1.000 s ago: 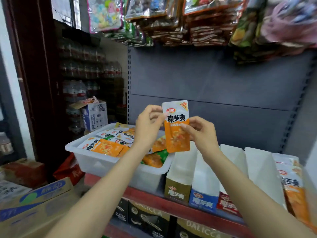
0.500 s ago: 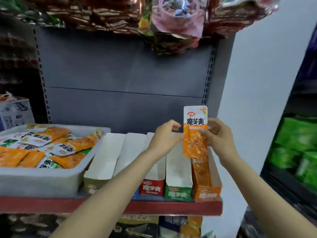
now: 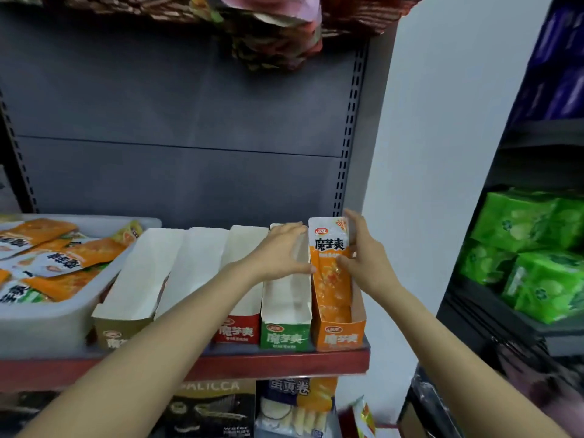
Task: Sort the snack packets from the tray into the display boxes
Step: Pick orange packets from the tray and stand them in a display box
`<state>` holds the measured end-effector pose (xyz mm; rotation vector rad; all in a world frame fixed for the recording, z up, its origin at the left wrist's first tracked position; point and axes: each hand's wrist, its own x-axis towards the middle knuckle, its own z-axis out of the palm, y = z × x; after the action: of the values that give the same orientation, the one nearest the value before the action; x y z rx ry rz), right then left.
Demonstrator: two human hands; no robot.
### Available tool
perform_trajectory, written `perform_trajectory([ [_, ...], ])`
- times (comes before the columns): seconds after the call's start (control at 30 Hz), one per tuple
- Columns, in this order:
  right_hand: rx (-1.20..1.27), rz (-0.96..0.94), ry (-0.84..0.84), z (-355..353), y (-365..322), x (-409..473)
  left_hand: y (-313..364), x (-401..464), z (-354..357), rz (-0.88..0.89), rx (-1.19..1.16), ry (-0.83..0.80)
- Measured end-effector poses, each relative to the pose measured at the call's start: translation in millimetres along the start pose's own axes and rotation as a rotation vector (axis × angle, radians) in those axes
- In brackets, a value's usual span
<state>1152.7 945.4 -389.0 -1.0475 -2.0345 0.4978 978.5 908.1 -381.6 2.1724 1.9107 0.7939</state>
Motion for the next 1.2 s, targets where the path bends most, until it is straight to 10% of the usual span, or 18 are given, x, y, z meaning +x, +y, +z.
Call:
perform_trajectory([
  [0.4,-0.372,-0.006,-0.072,10.7,7.5,-3.1,2.6,-3.7,-0.5,0.009,0.006,0.031],
  [0.9,-0.083,-0.424,-0.194,110.1,-151.5,-7.8,-95.0,-136.7,-106.1,-0.186,-0.107,0.660],
  [1.2,-0.182,-0.466,-0.429,247.8,-250.7,11.4,-209.9,-216.0,-178.0,-0.605,0.249,0.385],
])
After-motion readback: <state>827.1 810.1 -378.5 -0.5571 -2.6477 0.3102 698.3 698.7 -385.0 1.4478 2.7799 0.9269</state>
